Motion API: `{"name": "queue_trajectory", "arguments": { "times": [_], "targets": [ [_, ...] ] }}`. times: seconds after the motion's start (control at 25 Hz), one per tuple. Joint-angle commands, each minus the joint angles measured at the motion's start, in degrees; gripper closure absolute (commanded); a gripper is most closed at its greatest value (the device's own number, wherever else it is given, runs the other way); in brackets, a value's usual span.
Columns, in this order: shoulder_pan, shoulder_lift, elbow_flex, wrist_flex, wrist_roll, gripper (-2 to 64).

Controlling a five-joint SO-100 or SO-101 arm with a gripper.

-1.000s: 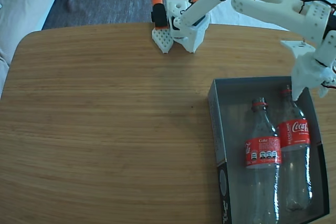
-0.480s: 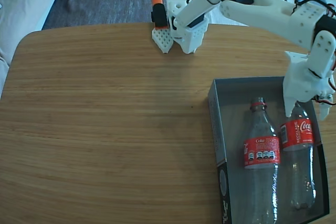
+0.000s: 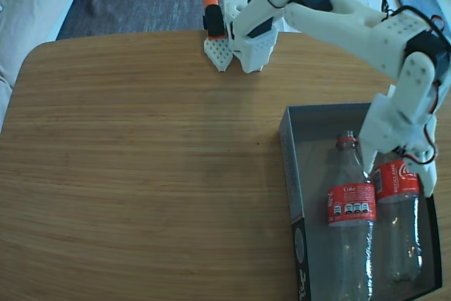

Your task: Grasp the bottles and put them in the box.

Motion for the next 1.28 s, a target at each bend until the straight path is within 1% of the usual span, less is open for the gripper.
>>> {"name": "queue_trajectory", "arguments": {
  "times": [0.0,0.36,0.52,0.6,0.88,1.12,1.24],
  "targets": [
    [4.13,2.37,-2.55,2.37,0.70,7.5],
    [19.51,2.37,-2.55,1.67,0.79,8.1],
    [24.87,2.37,-2.99,1.67,0.88,8.1],
    [26.28,2.37,-2.72,1.58,0.88,8.1],
    [29.27,2.46,-2.99,-4.04,0.88,8.2],
    [30.94,5.54,-1.93,-4.48,0.88,8.2],
    [32.17,7.82,1.41,-4.48,0.88,8.2]
  ]
}}
